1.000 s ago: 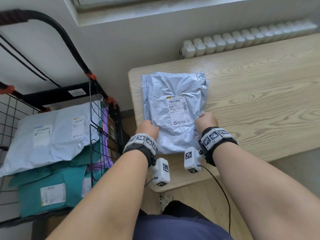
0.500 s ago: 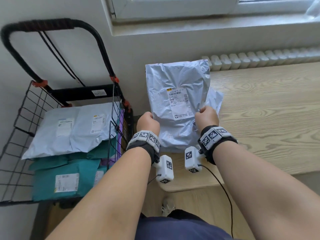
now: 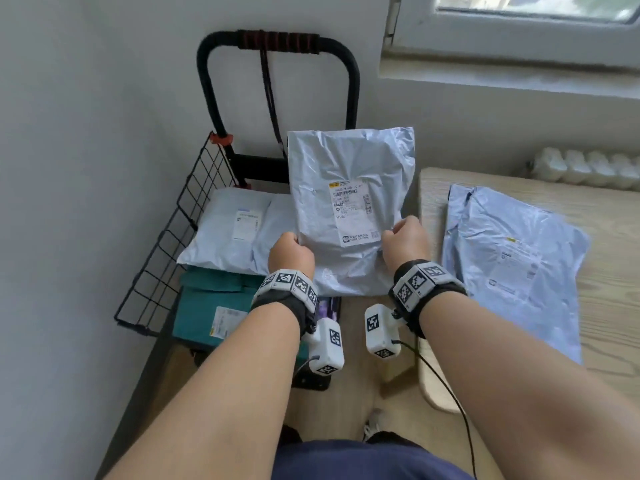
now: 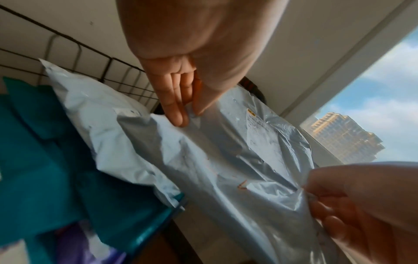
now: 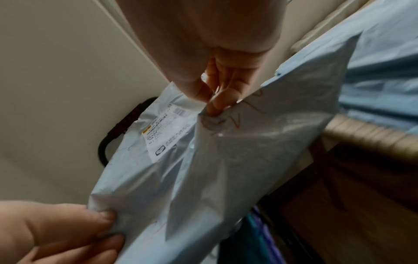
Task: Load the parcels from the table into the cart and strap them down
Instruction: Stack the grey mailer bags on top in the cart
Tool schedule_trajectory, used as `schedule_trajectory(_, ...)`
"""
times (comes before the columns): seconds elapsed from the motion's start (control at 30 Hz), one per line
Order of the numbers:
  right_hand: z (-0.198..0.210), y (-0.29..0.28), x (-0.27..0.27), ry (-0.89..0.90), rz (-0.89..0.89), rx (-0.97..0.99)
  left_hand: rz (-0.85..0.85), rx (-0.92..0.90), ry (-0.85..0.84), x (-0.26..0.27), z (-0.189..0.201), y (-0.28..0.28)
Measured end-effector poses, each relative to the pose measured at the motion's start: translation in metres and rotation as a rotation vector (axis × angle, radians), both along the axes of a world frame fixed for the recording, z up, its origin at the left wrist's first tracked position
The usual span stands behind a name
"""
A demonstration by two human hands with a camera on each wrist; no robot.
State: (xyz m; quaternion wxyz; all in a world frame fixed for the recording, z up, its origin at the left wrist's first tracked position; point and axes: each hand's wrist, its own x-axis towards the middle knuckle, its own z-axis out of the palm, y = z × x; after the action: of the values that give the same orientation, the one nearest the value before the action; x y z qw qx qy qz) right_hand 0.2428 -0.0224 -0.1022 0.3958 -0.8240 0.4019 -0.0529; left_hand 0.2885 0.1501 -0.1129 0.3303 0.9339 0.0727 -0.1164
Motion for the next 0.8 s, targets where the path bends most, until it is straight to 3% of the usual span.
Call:
schedule_trajectory(0.3, -0.031, 0.159, 0.081, 0.099, 0.12, 0.109, 0.214, 0.03, 0.101, 0.066, -0.016, 0.159)
schedule_trajectory(0.53, -0.082, 0.241, 0.107, 0.248, 0.109, 0.229, 0.123, 0.128, 0.213, 0.1, -0.053, 0.242)
schedule_trajectory(0.8, -0.141, 0.288, 0.109, 0.391, 0.143, 0.327, -0.068, 0.272, 0.496, 0.106, -0.085, 0.283)
